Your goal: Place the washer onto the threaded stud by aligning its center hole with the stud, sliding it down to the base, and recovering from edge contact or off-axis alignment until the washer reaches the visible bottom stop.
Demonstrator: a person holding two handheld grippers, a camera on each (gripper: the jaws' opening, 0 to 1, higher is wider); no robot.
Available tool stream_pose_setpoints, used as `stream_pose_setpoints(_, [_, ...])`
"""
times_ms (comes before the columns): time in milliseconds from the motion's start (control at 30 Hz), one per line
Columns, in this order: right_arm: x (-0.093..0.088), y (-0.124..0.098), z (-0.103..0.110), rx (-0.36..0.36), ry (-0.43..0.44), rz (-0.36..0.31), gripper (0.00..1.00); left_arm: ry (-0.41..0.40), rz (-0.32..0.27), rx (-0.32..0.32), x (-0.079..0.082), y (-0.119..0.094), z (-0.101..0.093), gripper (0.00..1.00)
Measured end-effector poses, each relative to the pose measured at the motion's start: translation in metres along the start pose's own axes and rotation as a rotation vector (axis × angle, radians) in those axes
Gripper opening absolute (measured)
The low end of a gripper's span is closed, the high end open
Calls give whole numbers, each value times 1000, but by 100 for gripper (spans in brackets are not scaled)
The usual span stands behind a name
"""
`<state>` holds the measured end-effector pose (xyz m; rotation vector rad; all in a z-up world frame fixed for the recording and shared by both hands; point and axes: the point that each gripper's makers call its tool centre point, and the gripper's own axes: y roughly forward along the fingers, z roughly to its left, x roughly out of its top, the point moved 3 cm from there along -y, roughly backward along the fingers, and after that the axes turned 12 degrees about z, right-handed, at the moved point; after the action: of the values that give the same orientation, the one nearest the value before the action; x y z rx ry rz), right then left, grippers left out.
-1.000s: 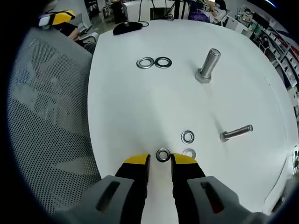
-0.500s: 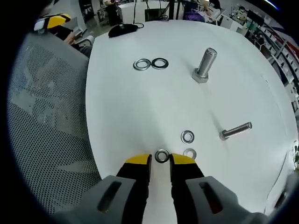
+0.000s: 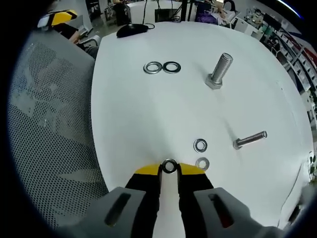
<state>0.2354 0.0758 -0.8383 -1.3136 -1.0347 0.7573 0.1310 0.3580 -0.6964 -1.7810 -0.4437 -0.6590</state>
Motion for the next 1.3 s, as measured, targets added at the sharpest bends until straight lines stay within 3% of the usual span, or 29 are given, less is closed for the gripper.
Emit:
stream_pose_setpoints(600, [-1, -34, -9, 37, -1, 0, 13, 14, 14, -5, -1, 1, -1, 8])
stream_pose_setpoints(1300, [13, -64, -49, -59, 14, -21, 13, 13, 17, -22, -1, 2, -2, 8])
